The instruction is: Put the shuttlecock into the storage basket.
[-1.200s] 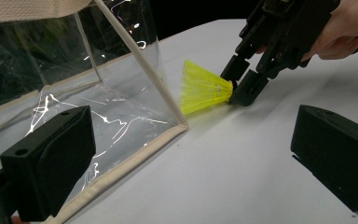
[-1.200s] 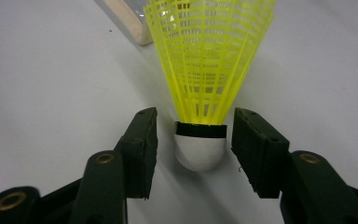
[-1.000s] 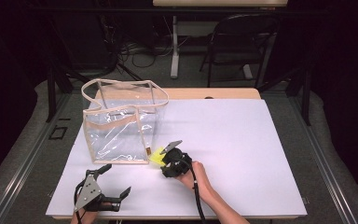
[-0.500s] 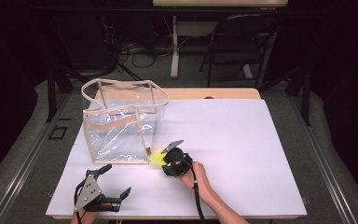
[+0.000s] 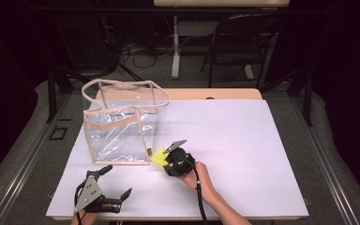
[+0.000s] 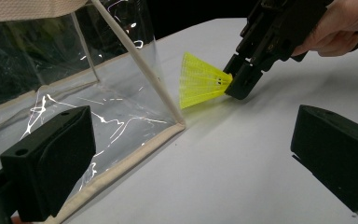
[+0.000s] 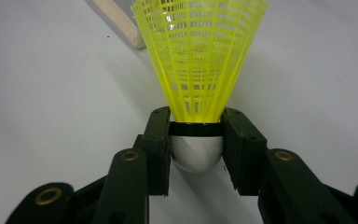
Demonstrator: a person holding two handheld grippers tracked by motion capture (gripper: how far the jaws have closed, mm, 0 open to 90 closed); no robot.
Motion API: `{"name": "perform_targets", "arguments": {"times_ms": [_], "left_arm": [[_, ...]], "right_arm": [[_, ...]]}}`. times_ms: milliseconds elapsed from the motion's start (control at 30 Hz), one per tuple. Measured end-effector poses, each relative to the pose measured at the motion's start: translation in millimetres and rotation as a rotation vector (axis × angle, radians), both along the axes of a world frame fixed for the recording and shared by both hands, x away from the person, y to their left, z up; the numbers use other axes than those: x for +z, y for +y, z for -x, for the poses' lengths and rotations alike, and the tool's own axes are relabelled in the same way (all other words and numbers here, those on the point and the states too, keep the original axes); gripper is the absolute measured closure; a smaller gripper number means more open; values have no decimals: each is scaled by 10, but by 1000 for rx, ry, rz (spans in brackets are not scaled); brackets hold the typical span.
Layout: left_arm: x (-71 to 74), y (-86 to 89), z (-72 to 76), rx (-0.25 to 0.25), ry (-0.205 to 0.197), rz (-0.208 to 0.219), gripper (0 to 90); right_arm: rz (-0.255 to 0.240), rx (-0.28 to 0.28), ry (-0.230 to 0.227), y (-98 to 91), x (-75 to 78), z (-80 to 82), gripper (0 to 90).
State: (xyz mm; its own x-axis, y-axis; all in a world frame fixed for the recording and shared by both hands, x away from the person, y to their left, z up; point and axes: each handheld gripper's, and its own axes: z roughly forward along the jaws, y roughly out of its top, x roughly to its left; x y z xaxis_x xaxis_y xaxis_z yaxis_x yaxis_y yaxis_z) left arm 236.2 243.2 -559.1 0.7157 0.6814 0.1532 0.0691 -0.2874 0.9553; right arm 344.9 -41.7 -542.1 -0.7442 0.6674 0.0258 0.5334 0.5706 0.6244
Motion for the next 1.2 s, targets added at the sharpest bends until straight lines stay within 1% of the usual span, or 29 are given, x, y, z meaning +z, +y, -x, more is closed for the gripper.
{"name": "perform_targets", "arguments": {"times_ms": [800, 867, 1200], "left_arm": [[-1, -1, 0, 2, 0, 1, 0], [0, 3, -1, 2, 0, -3, 0], [-3, -2, -3, 3, 0, 1, 0]], "right_arm": [[7, 9, -21, -91, 113, -8, 641], [7, 5, -21, -100, 119, -7, 642], [3, -6, -37, -158, 164, -18, 642]]}}
